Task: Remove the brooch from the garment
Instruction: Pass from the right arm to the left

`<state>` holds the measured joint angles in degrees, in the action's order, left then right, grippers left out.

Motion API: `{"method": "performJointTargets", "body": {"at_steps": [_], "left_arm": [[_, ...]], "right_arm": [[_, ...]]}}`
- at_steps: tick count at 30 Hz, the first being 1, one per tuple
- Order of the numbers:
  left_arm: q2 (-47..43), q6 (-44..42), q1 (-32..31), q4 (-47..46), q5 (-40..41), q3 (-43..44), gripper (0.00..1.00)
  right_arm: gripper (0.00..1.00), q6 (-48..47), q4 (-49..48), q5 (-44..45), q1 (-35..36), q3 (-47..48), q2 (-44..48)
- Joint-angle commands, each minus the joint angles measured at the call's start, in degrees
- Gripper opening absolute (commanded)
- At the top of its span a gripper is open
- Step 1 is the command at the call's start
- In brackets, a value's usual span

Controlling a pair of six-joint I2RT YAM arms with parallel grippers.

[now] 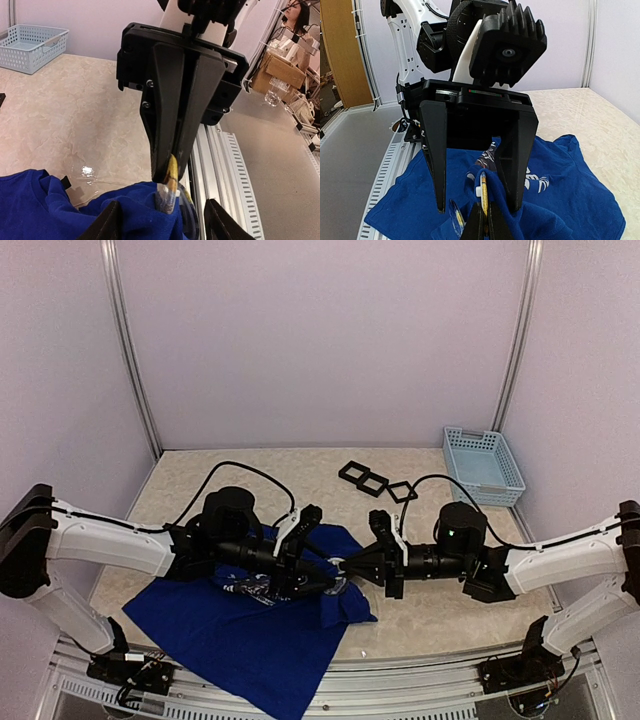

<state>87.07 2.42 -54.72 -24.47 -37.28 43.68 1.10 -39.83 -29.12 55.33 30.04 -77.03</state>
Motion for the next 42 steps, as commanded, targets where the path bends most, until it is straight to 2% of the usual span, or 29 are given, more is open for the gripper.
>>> {"method": "performJointTargets", "body": {"at_steps": [1,5,7,9,12,13,15,16,21,27,32,40,42], "left_arm": [[0.19,-1.54,-0.29,2.88,-1.39,0.69,0.52],[-0.85,-1.07,-0.34,3.02,-2.60,0.18,0.39],[-1.63,-0.86,-0.31,2.86,-2.84,-0.10,0.37],[-2.10,-0.75,-0.38,2.47,-3.15,-0.85,0.27],[-2.49,-1.11,-0.34,2.89,-4.00,-1.23,0.20],[-2.51,-1.00,-0.38,2.73,-4.49,-1.19,0.20],[-2.57,-0.71,-0.39,2.78,-5.51,-1.04,0.38],[-2.52,-0.62,-0.39,2.70,-5.67,-1.10,0.43],[-3.31,-0.31,0.02,2.53,-5.87,-1.42,0.47],[-4.59,-0.61,0.53,2.72,-4.68,-2.02,0.17],[-3.88,-0.61,0.52,2.73,-5.58,-1.76,0.00],[-3.97,-0.31,0.50,2.18,-7.02,-2.11,0.00],[-3.67,-0.23,0.55,2.02,-7.60,-2.05,0.00]], "right_arm": [[0.00,-0.05,-1.51,1.41,0.48,-1.21,1.45],[0.00,0.85,-1.71,0.36,0.48,-1.04,1.32],[0.00,1.35,-2.28,0.30,0.49,-1.29,1.59],[0.00,1.54,-2.80,0.30,0.50,-1.64,2.00],[0.00,1.65,-2.51,0.23,0.48,-1.65,2.32],[0.00,1.64,-2.51,0.17,0.48,-1.65,2.26],[0.00,1.50,-2.11,-0.36,0.48,-1.33,1.89],[0.00,1.34,-1.70,-0.83,0.48,-0.98,1.51],[0.00,1.54,-1.44,-1.38,0.48,-0.25,-0.18],[0.00,2.06,-1.94,-1.63,0.57,-0.20,-0.37],[0.00,2.06,-1.47,-2.43,0.65,0.28,-1.02],[0.00,3.26,-1.14,-3.22,0.66,0.81,-0.93],[0.09,3.47,-0.62,-3.15,0.82,0.87,-0.24]]}}
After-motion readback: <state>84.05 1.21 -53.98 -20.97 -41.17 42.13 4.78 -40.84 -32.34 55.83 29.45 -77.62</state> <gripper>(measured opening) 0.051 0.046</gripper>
